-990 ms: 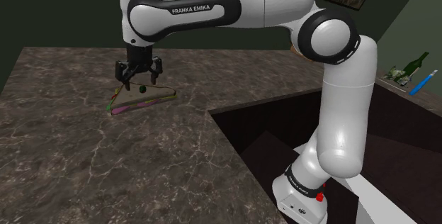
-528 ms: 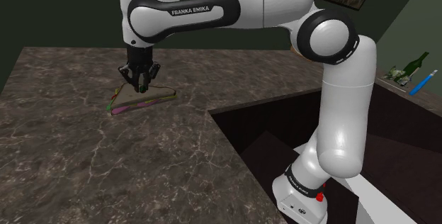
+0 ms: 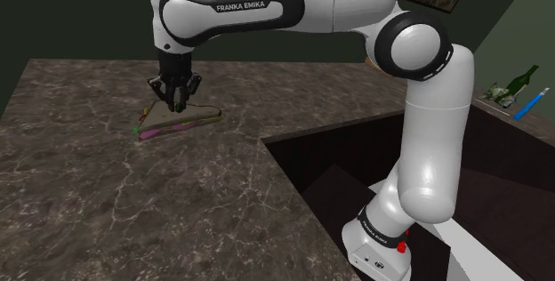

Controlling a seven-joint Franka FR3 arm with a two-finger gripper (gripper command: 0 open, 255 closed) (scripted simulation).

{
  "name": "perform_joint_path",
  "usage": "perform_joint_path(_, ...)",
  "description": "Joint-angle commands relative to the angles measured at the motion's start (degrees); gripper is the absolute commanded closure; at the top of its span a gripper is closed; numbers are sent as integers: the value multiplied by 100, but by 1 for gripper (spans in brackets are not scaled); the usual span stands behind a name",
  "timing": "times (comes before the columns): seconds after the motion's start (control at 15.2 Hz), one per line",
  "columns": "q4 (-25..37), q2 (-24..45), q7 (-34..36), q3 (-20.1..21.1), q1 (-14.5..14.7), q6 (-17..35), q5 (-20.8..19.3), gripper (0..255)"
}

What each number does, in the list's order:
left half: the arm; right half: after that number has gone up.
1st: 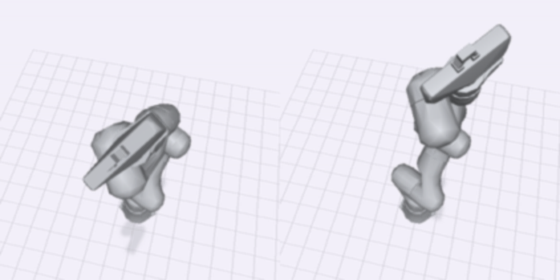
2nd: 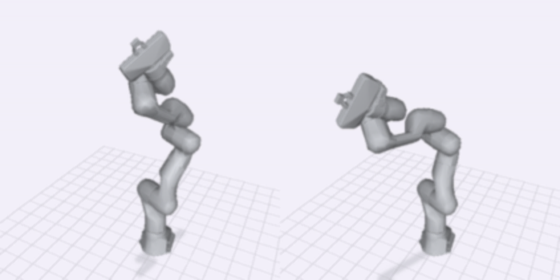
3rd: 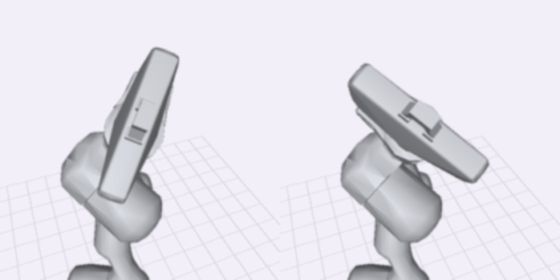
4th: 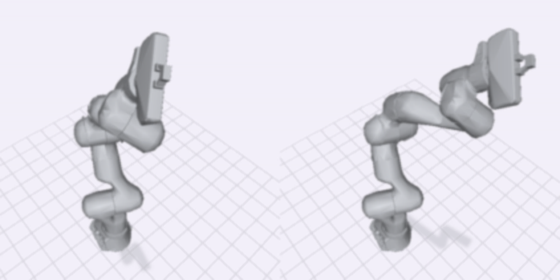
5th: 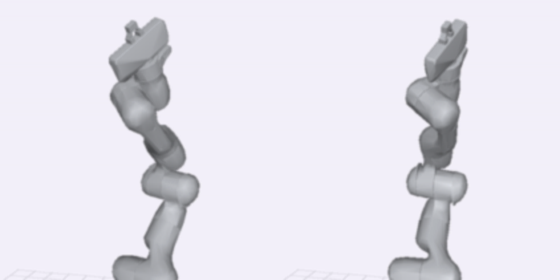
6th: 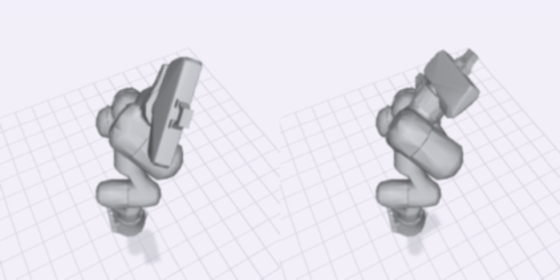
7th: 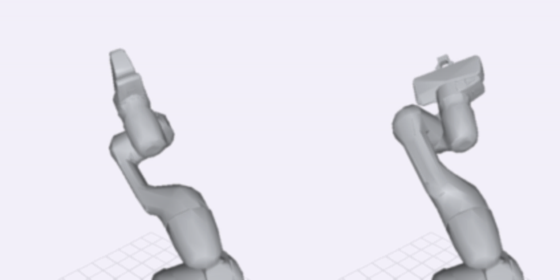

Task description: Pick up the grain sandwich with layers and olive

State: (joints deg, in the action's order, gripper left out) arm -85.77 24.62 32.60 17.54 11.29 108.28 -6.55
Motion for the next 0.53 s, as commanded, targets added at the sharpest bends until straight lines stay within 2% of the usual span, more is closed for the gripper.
perform_joint_path(0.0,95,-44,-5,8,2,-130,14,255)
perform_joint_path(0.46,564,-93,-22,24,25,-645,37,255)
